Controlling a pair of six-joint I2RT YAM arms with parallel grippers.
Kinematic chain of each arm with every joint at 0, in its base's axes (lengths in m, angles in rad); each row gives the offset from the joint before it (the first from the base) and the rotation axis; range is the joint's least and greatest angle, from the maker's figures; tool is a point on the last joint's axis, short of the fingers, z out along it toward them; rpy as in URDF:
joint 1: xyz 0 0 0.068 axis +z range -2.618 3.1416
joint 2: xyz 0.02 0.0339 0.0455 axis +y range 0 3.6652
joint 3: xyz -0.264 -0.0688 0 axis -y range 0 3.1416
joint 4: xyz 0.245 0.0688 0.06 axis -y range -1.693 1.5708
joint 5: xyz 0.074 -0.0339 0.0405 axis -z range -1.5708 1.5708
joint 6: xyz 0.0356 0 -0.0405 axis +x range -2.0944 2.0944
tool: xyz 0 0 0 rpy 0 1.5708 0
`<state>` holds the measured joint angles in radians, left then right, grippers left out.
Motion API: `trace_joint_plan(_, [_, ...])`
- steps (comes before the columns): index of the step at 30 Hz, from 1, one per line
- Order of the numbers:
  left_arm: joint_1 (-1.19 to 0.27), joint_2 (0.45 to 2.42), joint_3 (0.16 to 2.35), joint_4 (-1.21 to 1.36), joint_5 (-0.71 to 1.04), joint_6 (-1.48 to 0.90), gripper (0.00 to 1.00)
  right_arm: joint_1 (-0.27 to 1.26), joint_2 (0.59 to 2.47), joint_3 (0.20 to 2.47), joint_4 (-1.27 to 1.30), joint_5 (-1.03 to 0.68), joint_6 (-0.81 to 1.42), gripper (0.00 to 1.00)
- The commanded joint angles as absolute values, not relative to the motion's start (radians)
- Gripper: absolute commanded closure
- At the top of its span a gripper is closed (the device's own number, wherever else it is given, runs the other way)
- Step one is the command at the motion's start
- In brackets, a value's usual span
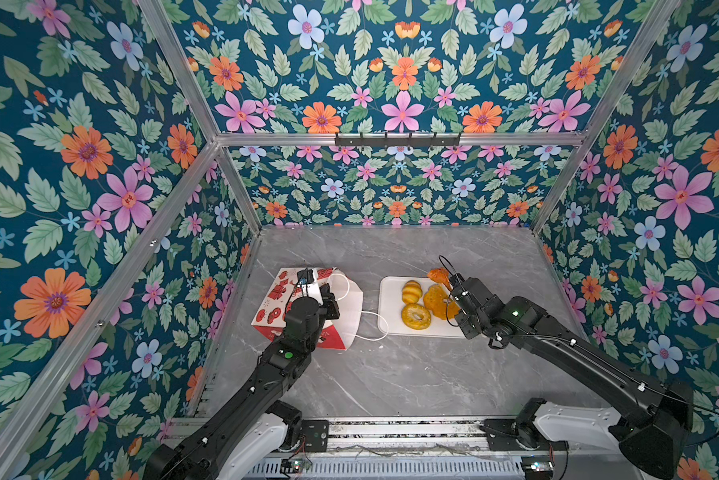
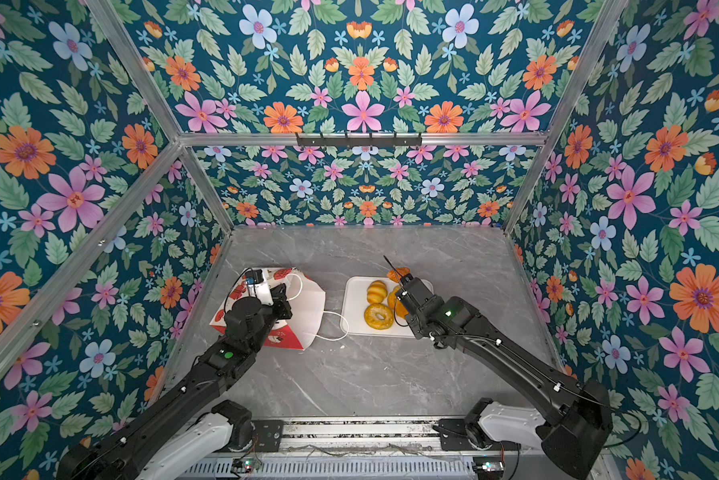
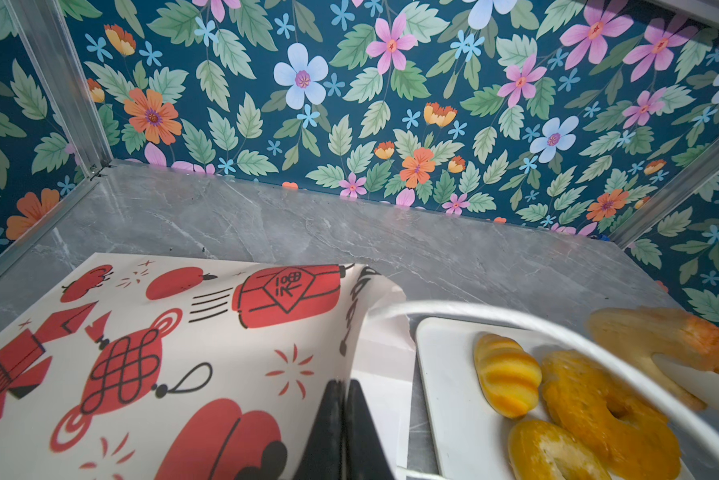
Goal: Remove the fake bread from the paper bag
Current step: 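Pull the orange bread out of the bag and carry it over the tray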
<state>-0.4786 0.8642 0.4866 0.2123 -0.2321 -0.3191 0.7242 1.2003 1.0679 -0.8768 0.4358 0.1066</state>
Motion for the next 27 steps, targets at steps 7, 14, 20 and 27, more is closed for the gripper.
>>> trace_joint_plan(7, [-0.472, 0.862, 0.477, 0.240, -0.219, -0.330, 0.92, 0.725, 1.224, 1.055, -0.917, 0.494, 0.132, 0.74])
trace_joint_plan(14, [-0.471, 0.861, 0.472, 0.247, -0.213, -0.337, 0.92, 0.727, 1.243, 1.028, -0.913, 0.368, 0.140, 0.72])
trace_joint_plan(20, [-0.470, 0.866, 0.471, 0.250, -0.212, -0.339, 0.92, 0.732, 1.227, 1.017, -0.917, 0.286, 0.156, 0.64])
trace_joint_plan(27, [-0.469, 0.873, 0.470, 0.258, -0.206, -0.342, 0.92, 0.731, 1.214, 1.008, -0.916, 0.243, 0.172, 0.61])
